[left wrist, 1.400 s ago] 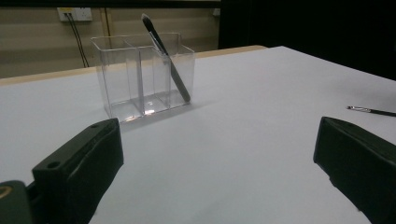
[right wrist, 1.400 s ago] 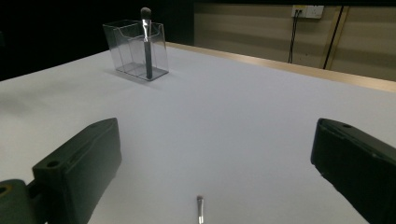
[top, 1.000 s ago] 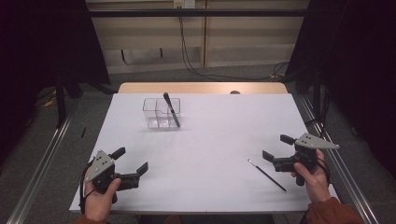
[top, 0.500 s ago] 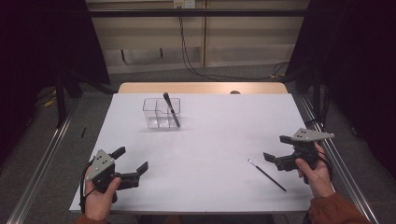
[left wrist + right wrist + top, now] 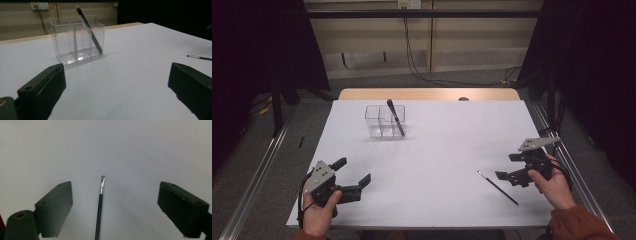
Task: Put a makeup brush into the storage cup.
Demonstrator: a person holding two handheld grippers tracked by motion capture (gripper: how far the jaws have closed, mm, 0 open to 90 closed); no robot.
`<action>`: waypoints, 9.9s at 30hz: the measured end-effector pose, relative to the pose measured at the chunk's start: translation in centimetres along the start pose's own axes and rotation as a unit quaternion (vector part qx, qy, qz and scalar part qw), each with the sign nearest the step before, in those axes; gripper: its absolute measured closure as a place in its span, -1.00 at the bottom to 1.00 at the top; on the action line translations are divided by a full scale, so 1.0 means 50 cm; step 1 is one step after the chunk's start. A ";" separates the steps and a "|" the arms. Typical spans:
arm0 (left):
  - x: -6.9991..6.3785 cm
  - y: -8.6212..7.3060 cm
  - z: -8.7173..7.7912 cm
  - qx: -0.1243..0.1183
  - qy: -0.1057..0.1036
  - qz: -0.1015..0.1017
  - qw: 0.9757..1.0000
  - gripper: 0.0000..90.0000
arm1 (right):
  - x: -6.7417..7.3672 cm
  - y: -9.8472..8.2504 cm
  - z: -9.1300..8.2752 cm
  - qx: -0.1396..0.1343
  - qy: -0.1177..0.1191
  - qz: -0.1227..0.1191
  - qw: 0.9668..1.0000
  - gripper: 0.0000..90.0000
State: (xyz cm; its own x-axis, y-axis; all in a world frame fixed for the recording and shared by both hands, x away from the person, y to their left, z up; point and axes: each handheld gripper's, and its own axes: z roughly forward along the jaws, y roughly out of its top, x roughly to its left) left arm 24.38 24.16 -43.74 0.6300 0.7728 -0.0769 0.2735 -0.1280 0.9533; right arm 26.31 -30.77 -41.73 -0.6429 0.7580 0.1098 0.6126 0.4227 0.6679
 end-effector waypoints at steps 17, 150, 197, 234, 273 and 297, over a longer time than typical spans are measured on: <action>0.006 -0.001 -0.001 0.001 0.001 -0.004 1.000 -0.96 | -0.007 0.012 0.004 0.080 0.043 -0.023 0.996 -0.90; 0.013 -0.003 0.000 0.014 0.010 0.000 1.000 -0.97 | 0.045 -0.022 0.045 0.009 0.018 -0.003 1.000 0.94; 0.012 -0.001 -0.007 0.009 0.007 0.003 1.000 -0.95 | 0.088 0.006 0.056 -0.199 0.073 -0.013 0.977 0.93; -0.023 0.022 0.006 -0.010 -0.022 -0.003 1.000 -0.95 | 0.151 0.117 0.115 -0.213 0.137 -0.055 0.966 0.93; -0.164 0.123 0.167 -0.021 -0.148 0.034 0.988 -0.97 | 0.177 0.112 0.150 -0.206 0.165 -0.058 0.963 0.93; -0.234 0.150 0.250 -0.019 -0.183 0.065 0.981 -0.81 | 0.178 0.108 0.150 -0.205 0.170 -0.059 0.962 0.93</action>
State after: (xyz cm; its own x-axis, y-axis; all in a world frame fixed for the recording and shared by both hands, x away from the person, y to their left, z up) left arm 28.13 6.37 -39.32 0.8781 0.4762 -0.0469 0.1511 -0.1829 0.9715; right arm 27.36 -18.02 -42.65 -0.8529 0.4811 0.2025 0.3371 0.2114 0.9174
